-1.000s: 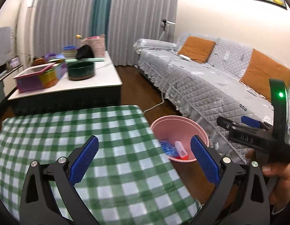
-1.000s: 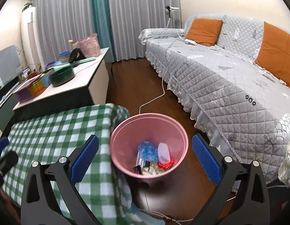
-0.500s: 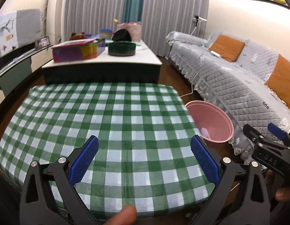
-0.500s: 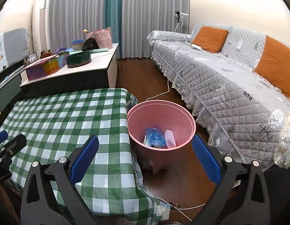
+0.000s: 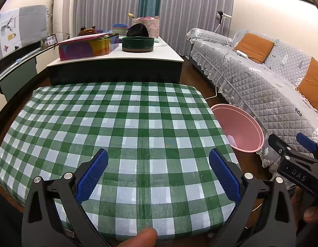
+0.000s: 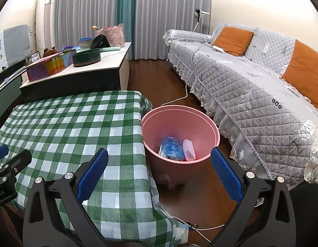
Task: Collect trash
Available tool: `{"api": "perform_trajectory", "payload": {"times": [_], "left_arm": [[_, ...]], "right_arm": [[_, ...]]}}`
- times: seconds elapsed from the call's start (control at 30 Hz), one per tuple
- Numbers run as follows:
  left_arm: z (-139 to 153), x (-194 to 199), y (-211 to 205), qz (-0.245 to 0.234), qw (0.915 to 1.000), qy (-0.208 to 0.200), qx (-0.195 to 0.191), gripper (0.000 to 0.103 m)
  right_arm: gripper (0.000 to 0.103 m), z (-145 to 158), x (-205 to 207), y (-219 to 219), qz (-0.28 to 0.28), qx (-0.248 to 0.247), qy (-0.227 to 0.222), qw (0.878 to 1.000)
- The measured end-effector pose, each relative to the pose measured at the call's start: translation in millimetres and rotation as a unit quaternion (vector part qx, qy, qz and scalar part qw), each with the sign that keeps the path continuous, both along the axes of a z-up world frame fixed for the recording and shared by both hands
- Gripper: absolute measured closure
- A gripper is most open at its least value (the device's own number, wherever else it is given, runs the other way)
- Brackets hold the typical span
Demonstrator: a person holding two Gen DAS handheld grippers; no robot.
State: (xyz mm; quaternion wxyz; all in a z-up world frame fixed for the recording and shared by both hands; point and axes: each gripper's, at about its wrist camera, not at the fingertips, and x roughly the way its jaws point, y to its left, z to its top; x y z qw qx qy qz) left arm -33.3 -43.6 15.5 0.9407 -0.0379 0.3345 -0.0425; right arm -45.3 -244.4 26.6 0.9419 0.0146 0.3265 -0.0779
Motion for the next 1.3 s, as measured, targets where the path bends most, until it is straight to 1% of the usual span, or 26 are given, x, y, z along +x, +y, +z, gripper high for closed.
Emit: {"api": "perform_trajectory", "payload": {"times": [1.3], "left_arm": [[-0.4,-1.6,-3.0,-0.006,1.0,-0.002,0.001,0.008]], "right_arm": [[0.005,1.0,-1.6,1.0,0.0,-0.003,-0.004,1.0]]}}
